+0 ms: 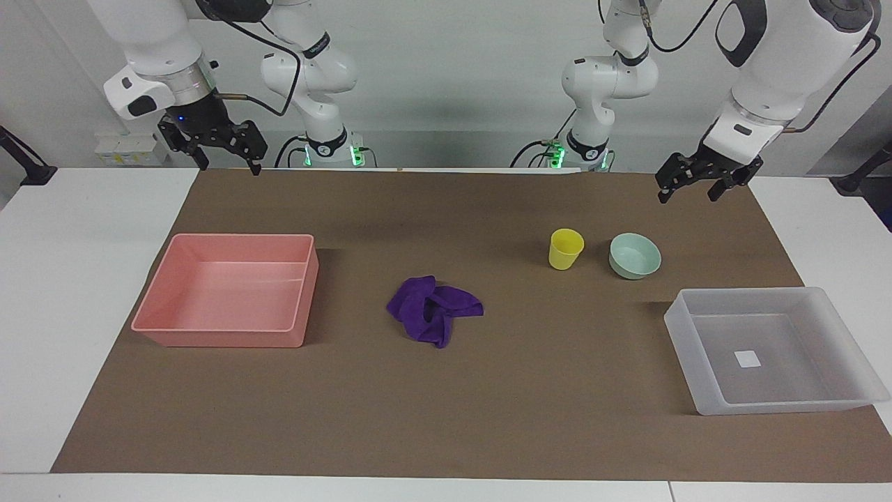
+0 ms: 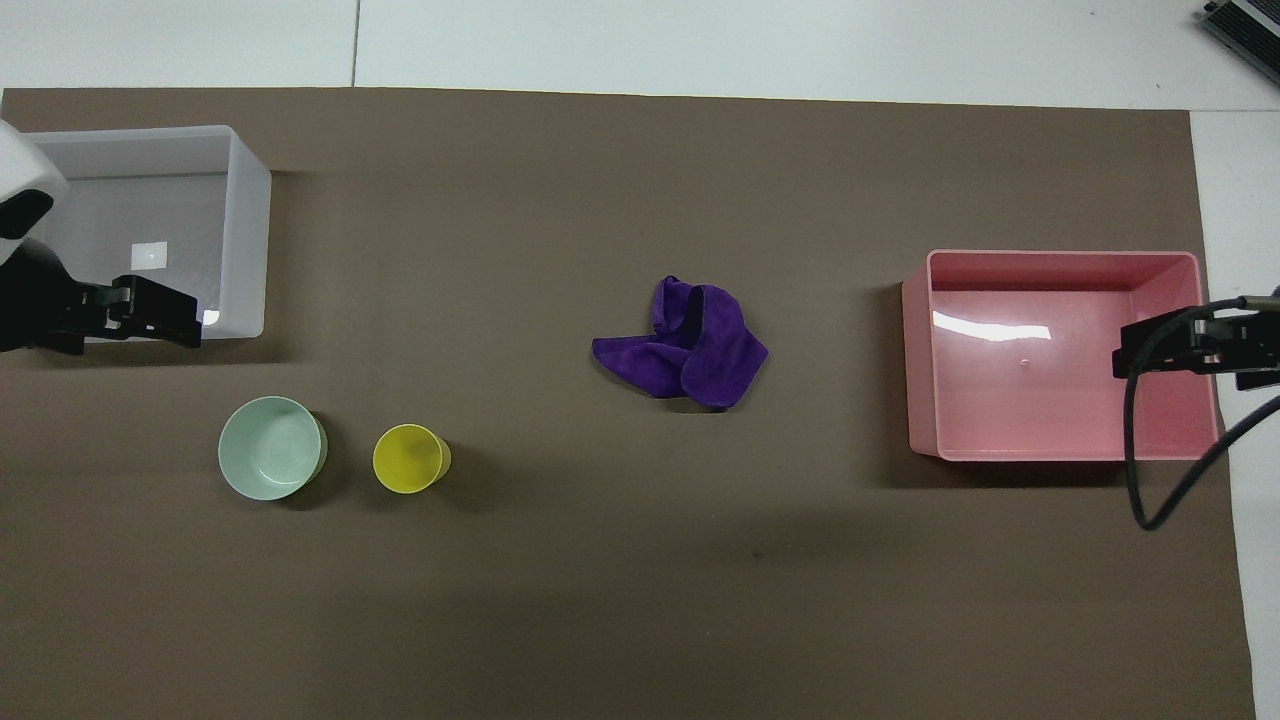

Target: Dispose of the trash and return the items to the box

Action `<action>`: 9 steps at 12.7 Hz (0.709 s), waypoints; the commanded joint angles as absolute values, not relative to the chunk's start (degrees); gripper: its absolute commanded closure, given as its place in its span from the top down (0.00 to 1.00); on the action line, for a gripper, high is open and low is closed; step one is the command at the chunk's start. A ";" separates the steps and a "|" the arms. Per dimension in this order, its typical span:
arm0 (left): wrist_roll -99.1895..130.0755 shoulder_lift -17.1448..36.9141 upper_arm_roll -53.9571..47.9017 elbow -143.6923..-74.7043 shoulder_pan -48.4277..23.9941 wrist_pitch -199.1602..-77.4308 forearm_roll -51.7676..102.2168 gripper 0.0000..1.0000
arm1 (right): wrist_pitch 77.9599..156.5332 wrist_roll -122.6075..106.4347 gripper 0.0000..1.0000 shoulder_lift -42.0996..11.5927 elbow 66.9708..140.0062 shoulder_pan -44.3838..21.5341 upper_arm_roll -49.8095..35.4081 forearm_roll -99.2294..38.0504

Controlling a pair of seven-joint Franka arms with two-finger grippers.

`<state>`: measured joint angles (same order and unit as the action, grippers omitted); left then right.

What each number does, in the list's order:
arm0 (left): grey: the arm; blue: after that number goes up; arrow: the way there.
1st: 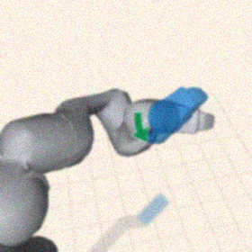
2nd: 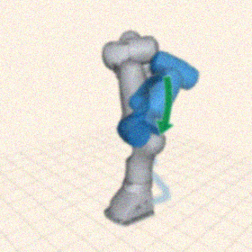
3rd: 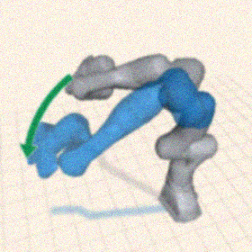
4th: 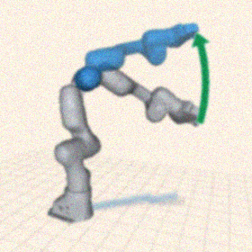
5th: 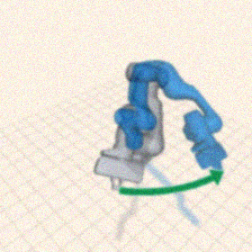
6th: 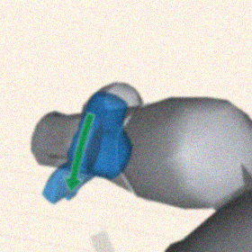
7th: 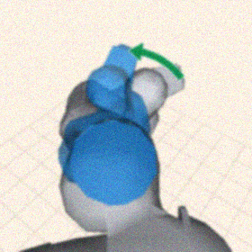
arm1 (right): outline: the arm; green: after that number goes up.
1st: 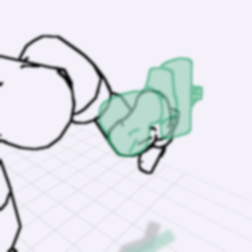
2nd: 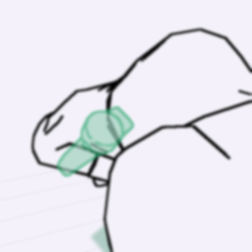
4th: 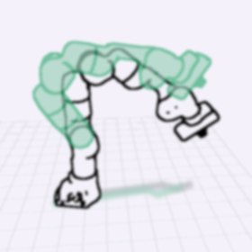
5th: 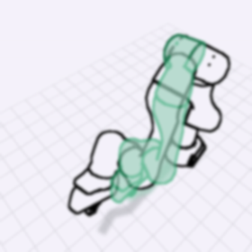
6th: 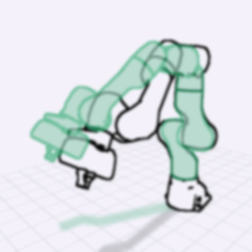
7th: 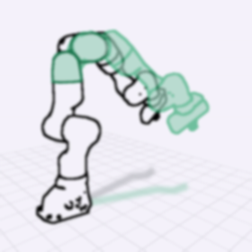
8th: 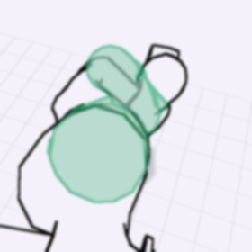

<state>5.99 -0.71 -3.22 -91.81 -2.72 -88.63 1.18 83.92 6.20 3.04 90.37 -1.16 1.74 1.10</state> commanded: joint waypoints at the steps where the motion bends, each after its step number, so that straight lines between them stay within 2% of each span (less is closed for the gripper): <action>1: 6.50 -2.02 -3.34 -92.99 -2.81 -89.39 -0.17 1.00 | 83.85 5.01 1.00 4.13 91.58 -0.79 1.58 0.09; 9: 6.06 -2.55 -2.90 -92.72 -1.85 -86.92 0.09 1.00 | 85.94 5.71 1.00 4.66 92.90 -1.14 1.32 -0.09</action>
